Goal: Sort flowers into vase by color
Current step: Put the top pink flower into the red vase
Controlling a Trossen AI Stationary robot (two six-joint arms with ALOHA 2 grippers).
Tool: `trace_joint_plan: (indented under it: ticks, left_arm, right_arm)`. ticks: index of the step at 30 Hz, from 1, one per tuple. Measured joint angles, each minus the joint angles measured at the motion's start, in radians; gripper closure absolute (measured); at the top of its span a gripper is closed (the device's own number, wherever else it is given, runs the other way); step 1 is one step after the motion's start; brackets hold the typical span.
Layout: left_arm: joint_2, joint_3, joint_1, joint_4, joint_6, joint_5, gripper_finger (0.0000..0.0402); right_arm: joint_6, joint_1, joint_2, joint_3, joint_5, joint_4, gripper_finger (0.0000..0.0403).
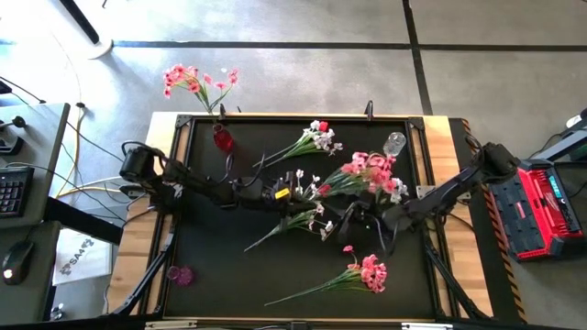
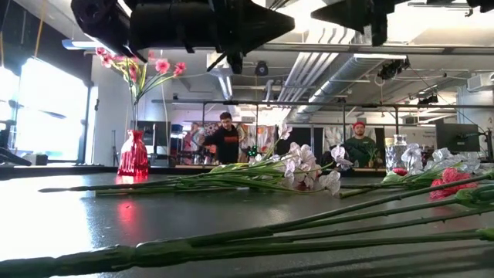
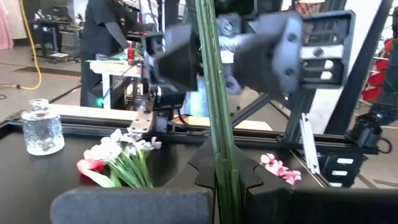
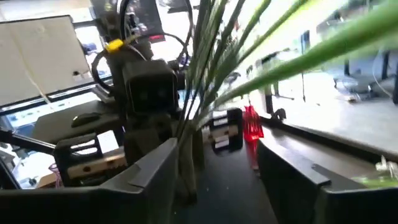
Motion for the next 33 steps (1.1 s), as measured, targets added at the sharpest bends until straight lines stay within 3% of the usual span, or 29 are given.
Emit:
trace_joint_plan:
  ticks: [5,12,21,24,29,33]
  left_arm:
    - [0.001,-0.001,-0.014,-0.022,0.002,0.0,0.0401]
    - [0.002,-0.001,-0.017,-0.085,-0.027,-0.005,0.0401]
    - [0.002,-0.001,-0.023,-0.141,-0.069,-0.01,0.0385]
    - [0.002,-0.001,-0.027,-0.142,-0.069,-0.01,0.0353]
    - [0.002,-0.001,-0.022,-0.139,-0.076,-0.014,0.0299]
    - [0.002,-0.001,-0.023,-0.137,-0.096,-0.013,0.0274]
  right_arm:
    - [-0.068,-0.019,0.0,0.0,-0.033,0.03,0.0263]
    - [-0.131,-0.02,0.001,0.0,-0.041,0.03,0.0389]
    - [-0.169,-0.021,0.001,0.038,-0.067,-0.038,0.04]
    - [-0.17,-0.022,0.001,0.084,-0.067,-0.182,0.0401]
    - [-0.038,-0.056,0.001,0.191,-0.119,-0.547,0.0402]
    - [0.005,-0.067,0.001,0.252,-0.145,-0.706,0.0402]
